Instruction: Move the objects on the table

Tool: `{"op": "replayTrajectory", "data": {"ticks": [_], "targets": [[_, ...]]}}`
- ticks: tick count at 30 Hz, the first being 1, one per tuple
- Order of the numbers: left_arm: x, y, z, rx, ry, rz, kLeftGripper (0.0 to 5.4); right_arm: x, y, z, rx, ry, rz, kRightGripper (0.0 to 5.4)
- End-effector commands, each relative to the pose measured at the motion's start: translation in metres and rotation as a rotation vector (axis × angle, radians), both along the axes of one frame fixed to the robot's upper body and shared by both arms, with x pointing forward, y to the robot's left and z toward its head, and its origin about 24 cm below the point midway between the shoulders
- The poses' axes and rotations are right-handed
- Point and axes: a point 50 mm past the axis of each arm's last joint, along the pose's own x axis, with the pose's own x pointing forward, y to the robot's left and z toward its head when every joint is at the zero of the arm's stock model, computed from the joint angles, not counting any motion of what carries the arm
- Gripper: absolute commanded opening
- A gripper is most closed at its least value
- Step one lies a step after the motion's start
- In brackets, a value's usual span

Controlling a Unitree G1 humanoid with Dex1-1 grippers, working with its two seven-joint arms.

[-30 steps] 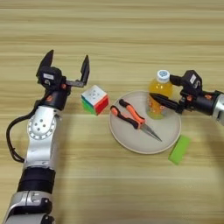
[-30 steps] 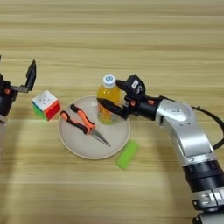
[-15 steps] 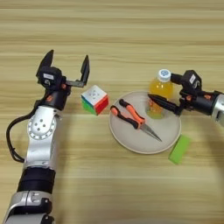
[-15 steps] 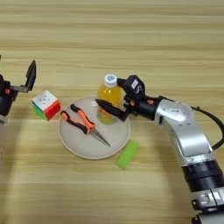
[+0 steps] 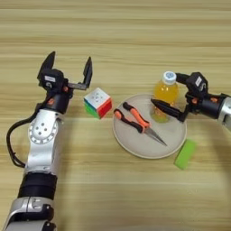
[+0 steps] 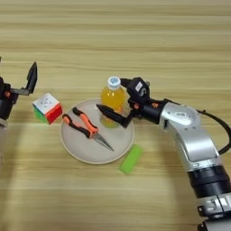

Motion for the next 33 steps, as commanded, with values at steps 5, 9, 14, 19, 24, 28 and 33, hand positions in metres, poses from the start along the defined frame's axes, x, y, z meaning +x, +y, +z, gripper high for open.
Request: {"op": "replayTrajectory", "data": {"ticks": [5, 9, 14, 19, 24, 28, 33], "targets": [[0.000, -0.001, 0.000, 0.012, 0.002, 0.000, 5.40, 0.003, 0.002, 0.017, 0.035, -0.072, -0.004, 5.38], [0.000, -0.001, -0.001, 0.012, 0.003, 0.000, 5.40, 0.002, 0.004, 0.022, 0.052, -0.090, 0.000, 5.38], [0.001, -0.001, -0.001, 0.012, 0.003, 0.000, 5.40, 0.003, 0.005, 0.034, 0.081, -0.130, -0.017, 5.38], [0.001, -0.001, -0.001, 0.011, 0.003, 0.000, 5.40, 0.003, 0.002, 0.049, 0.126, -0.181, -0.041, 5.38], [0.002, -0.001, -0.001, 0.011, 0.003, 0.002, 5.40, 0.004, -0.002, 0.065, 0.199, -0.257, -0.078, 5.38], [0.002, -0.002, -0.001, 0.011, 0.003, 0.001, 5.40, 0.004, -0.010, 0.081, 0.276, -0.330, -0.108, 5.38], [0.002, -0.002, -0.001, 0.012, 0.005, 0.001, 5.40, 0.007, -0.022, 0.094, 0.341, -0.391, -0.173, 5.38]]}}
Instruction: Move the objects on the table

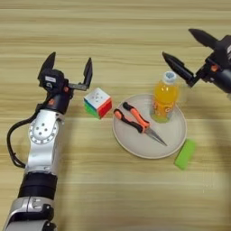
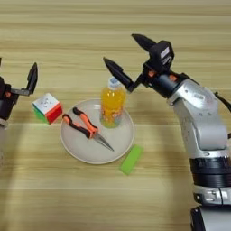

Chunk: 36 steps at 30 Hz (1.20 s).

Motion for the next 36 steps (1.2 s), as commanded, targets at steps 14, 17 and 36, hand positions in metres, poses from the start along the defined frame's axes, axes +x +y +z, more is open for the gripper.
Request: {"op": "replayTrajectory", "data": {"ticks": [14, 17, 36], "targets": [[0.001, -0.001, 0.000, 0.016, 0.004, -0.006, 5.40, 0.024, -0.057, 0.004, 0.150, -0.064, -0.443, 5.38], [0.001, -0.002, -0.001, 0.017, 0.006, -0.009, 5.40, 0.025, -0.066, -0.012, 0.118, -0.037, -0.506, 5.38], [-0.001, -0.010, -0.006, 0.043, 0.040, -0.080, 5.40, 0.034, -0.094, -0.085, 0.111, 0.122, -0.680, 5.38]]}}
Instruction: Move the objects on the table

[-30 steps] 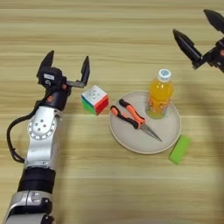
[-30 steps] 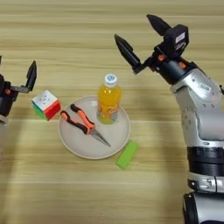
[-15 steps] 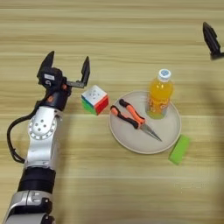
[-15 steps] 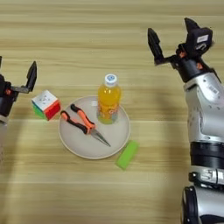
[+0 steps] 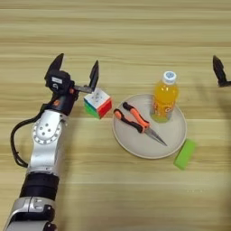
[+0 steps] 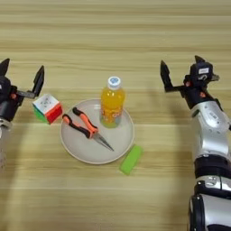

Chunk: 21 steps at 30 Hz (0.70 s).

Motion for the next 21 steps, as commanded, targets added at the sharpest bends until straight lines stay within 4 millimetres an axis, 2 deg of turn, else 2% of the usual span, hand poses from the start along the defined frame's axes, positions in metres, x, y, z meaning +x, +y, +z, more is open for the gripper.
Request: {"op": "replayTrajectory", "data": {"ticks": [1, 12, 21], "targets": [[-0.001, 0.000, -0.003, 0.020, 0.022, -0.011, 5.40, 0.004, -0.004, 0.001, 0.015, -0.019, -0.029, 5.38], [-0.003, 0.000, -0.006, 0.032, 0.042, -0.012, 5.40, -0.001, -0.005, -0.010, 0.000, -0.041, -0.088, 5.38], [-0.007, -0.001, -0.008, 0.058, 0.088, -0.007, 5.40, -0.007, 0.001, -0.001, 0.002, -0.131, -0.065, 5.38]]}}
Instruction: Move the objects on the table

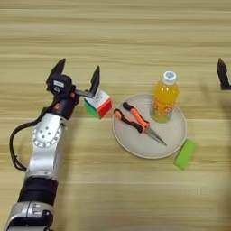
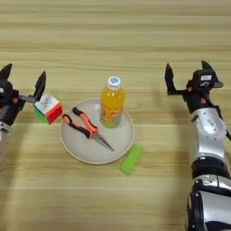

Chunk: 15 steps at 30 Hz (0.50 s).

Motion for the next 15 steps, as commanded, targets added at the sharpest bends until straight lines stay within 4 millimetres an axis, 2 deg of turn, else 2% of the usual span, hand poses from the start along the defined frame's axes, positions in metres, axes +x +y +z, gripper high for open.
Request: {"op": "replayTrajectory", "data": {"ticks": [1, 15], "targets": [[-0.003, 0.001, 0.000, 0.023, 0.024, 0.002, 5.40, -0.004, 0.004, 0.005, 0.005, -0.047, 0.019, 5.38], [-0.023, -0.004, -0.011, 0.008, 0.202, -0.039, 5.40, -0.007, 0.023, 0.004, -0.004, -0.056, 0.064, 5.38]]}}
